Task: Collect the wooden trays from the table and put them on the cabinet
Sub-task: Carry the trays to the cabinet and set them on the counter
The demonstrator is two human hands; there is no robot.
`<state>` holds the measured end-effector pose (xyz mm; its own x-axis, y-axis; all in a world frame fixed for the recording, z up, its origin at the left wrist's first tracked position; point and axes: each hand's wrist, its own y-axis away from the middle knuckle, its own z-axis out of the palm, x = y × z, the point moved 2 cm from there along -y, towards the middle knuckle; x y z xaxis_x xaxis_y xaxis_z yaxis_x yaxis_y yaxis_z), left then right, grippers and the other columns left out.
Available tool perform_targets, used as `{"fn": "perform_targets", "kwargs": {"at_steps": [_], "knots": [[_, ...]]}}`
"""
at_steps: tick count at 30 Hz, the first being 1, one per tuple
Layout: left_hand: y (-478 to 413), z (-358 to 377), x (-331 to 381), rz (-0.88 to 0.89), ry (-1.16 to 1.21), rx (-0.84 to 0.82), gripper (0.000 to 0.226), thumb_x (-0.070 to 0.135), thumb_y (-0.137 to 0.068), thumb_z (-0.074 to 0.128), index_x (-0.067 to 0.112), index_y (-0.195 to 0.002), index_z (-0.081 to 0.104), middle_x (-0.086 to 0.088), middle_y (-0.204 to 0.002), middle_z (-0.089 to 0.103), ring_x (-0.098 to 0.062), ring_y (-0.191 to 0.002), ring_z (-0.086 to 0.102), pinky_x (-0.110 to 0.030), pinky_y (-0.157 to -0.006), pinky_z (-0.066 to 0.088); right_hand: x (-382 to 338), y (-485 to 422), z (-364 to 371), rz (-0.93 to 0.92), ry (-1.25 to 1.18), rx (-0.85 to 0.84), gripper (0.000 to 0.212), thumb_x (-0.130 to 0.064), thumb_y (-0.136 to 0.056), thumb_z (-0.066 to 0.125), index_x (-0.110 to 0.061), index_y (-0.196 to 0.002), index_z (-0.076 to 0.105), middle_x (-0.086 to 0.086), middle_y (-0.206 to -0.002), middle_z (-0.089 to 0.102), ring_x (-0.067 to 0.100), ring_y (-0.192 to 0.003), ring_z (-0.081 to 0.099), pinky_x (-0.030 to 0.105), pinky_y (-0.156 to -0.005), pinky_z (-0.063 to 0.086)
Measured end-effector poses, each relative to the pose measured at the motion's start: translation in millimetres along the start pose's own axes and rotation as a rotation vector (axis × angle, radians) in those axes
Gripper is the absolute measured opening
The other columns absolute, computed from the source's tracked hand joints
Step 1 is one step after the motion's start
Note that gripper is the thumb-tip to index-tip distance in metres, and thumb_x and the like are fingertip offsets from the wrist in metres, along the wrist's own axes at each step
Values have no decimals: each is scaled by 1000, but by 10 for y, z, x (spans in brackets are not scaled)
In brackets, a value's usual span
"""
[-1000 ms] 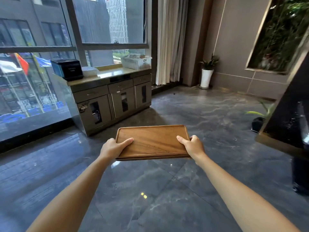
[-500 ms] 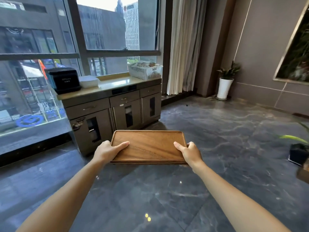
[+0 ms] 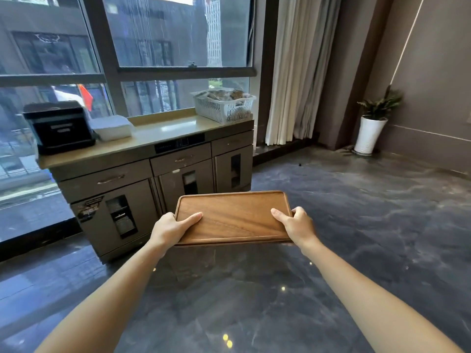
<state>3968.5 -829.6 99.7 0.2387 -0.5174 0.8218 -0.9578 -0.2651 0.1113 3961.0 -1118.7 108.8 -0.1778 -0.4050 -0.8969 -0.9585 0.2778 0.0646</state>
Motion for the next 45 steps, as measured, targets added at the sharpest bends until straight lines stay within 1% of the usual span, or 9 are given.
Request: {"fn": "perform_targets", "kwargs": {"at_steps": [4,7,13,21,24,30,34,41,45], "knots": [[-889,505,372,-50,31,30,61,62,-67,67,6,-90,63,-10,-93,68,-25,-87,64,-36,-78,50,-29,-1260,-40,-11,-28,-58,44,-46,-80,62,-13,-98,41,7,-103,52,28,-90,59,33,-51,55],[-1517,773,697,-68,41,70,63,62,-67,66,5,-94,63,-10,-97,68,-25,-90,63,-39,-86,52,-162,-2132,-63,-57,15,-86,44,-47,-81,60,-12,-99,41,6,-101,52,26,-89,57,30,-53,52],[-2592,1022,1116,-114,12,161,61,62,-68,66,6,-90,61,-10,-94,66,-24,-87,61,-35,-76,48,-349,-3541,171,-108,40,-155,52,-48,-82,59,-6,-110,47,4,-101,52,20,-83,52,19,-46,33],[-4265,1257,1234,-159,-25,228,62,63,-67,65,6,-90,62,-9,-93,66,-22,-82,59,-29,-63,40,-476,-5334,939,-124,56,-256,42,-51,-81,57,-17,-99,41,2,-99,52,12,-71,52,15,-37,38],[-5032,1308,1288,-179,-28,261,64,65,-68,64,5,-91,62,-9,-92,65,-23,-83,59,-30,-67,41,-692,-6095,1276,-131,57,-285,43,-50,-81,59,-15,-99,42,2,-95,50,14,-72,53,21,-37,47],[-6376,1201,1550,-253,-34,325,63,64,-68,63,6,-90,58,-8,-90,62,-23,-81,56,-31,-67,39,-1264,-7430,1890,-143,44,-397,52,-47,-82,59,-6,-112,45,4,-98,52,18,-80,56,31,-55,55],[-7036,1090,1682,-279,-27,366,61,64,-69,63,7,-92,59,-5,-91,61,-24,-85,56,-32,-74,40,-1578,-8124,2269,-153,20,-462,55,-46,-81,61,-6,-115,44,5,-99,53,14,-73,55,23,-39,47],[-8117,989,1588,-375,19,431,63,64,-68,64,6,-94,60,-6,-92,64,-22,-81,58,-30,-69,41,-1935,-9250,3154,-206,72,-539,53,-47,-79,62,-4,-109,49,5,-98,55,10,-69,51,16,-37,35],[-8884,879,1504,-421,1,492,66,64,-67,64,4,-93,61,-9,-91,66,-27,-86,61,-35,-75,46,-2168,-9966,3814,-228,57,-616,46,-46,-78,64,-7,-98,49,5,-96,57,18,-79,54,25,-55,43]]}}
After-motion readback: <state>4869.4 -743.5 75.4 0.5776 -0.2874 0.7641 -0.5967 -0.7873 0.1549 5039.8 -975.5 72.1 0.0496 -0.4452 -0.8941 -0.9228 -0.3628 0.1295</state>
